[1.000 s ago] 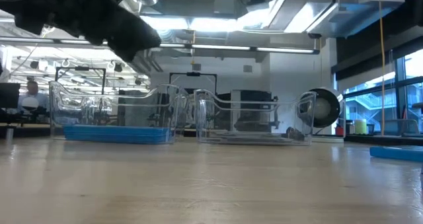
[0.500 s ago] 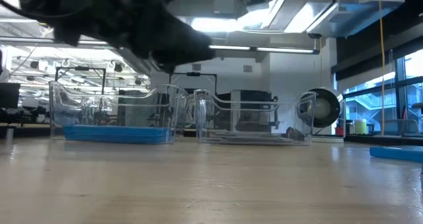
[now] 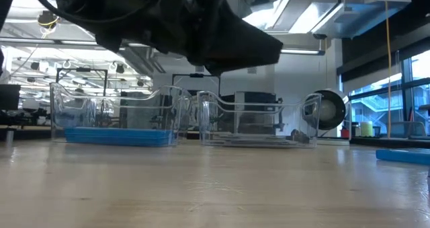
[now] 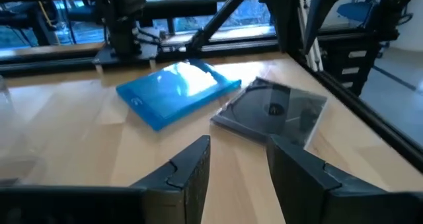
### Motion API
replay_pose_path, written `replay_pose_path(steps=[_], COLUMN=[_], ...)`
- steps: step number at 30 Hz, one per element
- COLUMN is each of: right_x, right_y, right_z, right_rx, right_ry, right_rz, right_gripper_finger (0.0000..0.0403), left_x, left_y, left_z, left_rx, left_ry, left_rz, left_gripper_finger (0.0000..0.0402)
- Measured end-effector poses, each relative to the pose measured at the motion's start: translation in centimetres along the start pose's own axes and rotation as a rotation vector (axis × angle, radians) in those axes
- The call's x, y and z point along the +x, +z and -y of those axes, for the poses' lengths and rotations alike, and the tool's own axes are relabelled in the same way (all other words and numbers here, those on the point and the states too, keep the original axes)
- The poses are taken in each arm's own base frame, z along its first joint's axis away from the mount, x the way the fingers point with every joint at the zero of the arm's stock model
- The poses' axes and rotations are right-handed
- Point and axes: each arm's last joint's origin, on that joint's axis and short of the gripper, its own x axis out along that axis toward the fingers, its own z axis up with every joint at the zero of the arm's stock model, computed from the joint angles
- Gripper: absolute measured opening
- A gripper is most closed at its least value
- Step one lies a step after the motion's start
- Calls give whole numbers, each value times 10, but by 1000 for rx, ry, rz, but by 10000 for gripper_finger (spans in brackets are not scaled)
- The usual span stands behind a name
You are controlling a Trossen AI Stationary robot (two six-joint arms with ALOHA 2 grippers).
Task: Pick & place jewel cases by type
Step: Put the black CD case into the right transparent bin
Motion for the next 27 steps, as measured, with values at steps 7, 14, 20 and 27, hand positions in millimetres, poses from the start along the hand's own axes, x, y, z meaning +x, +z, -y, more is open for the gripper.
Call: replay_pose_path(steps=[7, 14, 20, 27], right_x=[25, 34, 26, 26], right_y=[-19, -32, -49, -68], right_z=[11, 18, 13, 16], right_rx=[-26, -34, -101, -49], right_ry=[-19, 3, 35, 16], right_rz=[-15, -246, -267, -275], right_gripper_finger=[201, 272, 283, 284], left_x=[5, 5, 5, 4], left_y=[-4, -4, -5, -7], left_z=[1, 6, 8, 9], left_rx=[-6, -23, -40, -44], left_ry=[-1, -14, -18, -42], left_rz=[-10, -10, -19, -49], left_gripper_finger=[187, 256, 263, 259])
